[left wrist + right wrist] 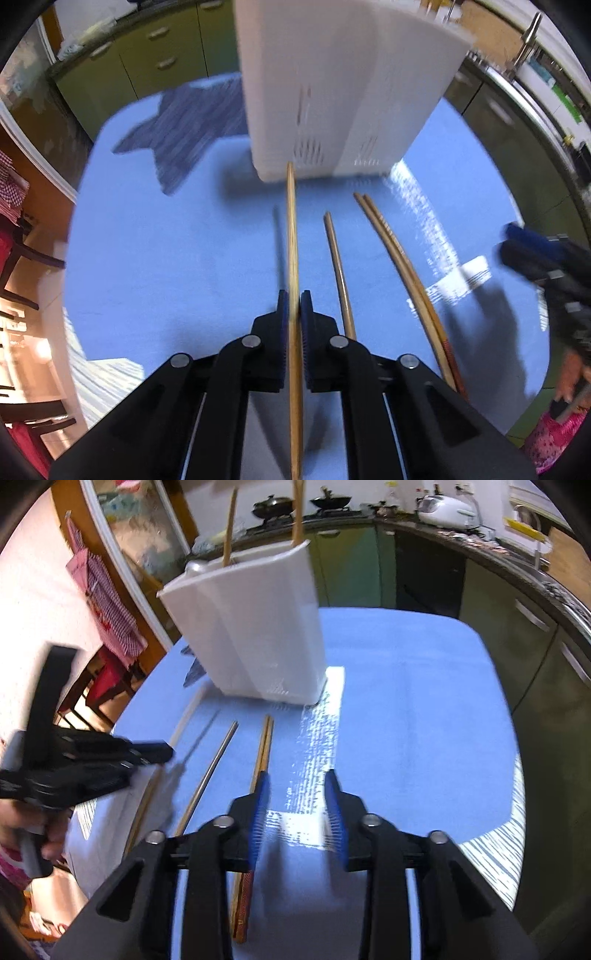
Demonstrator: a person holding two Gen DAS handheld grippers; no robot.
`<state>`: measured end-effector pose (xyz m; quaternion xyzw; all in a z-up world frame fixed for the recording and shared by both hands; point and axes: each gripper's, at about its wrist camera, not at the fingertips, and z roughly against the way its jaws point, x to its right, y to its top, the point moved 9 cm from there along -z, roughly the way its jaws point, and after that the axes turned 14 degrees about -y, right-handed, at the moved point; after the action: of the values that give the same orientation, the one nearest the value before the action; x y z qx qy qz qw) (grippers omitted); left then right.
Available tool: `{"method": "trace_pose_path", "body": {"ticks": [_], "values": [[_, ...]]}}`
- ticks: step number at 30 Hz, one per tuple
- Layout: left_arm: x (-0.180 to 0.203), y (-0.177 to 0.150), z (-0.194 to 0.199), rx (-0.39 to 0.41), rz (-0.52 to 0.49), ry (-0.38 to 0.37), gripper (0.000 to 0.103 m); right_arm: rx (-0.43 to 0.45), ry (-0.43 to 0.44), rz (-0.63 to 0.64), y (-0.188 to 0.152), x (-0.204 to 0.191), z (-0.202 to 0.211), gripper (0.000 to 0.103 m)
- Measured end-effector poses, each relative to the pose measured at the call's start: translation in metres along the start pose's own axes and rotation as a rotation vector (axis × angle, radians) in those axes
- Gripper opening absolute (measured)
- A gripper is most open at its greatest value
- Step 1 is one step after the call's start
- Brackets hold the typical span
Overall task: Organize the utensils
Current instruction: 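Lift the chopsticks over the caddy and release them with both grippers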
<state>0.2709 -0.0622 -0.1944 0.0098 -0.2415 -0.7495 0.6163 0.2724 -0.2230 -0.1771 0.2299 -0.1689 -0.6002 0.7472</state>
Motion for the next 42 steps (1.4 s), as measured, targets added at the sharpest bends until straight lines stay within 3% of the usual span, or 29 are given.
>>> {"method": "trace_pose_path", "body": {"ticks": [4, 6, 8, 12, 30, 33, 42], "values": [[0.004, -0.001, 0.034, 0.107, -0.019, -0.008, 0.007, -0.051, 0.007, 0.035, -0.004, -0.013, -0.022, 0.035], [0.005, -0.001, 0.050, 0.151, -0.032, -0.010, 0.007, -0.095, 0.023, 0.044, -0.006, -0.020, -0.036, 0.029], [0.010, -0.004, 0.061, 0.180, -0.041, -0.016, 0.007, -0.126, 0.022, 0.056, -0.006, -0.025, -0.047, 0.024], [0.017, -0.012, 0.076, 0.212, -0.066, -0.018, 0.007, -0.165, 0.010, 0.076, -0.001, -0.034, -0.065, 0.024], [0.020, -0.018, 0.083, 0.227, -0.093, -0.055, 0.007, -0.185, -0.129, 0.196, -0.003, -0.061, -0.084, 0.016], [0.020, -0.018, 0.083, 0.227, -0.094, -0.053, 0.007, -0.186, -0.129, 0.206, -0.001, -0.065, -0.085, 0.007], [0.023, -0.019, 0.094, 0.244, -0.110, -0.056, 0.007, -0.106, -0.083, 0.140, 0.009, -0.056, -0.047, 0.007]]}}
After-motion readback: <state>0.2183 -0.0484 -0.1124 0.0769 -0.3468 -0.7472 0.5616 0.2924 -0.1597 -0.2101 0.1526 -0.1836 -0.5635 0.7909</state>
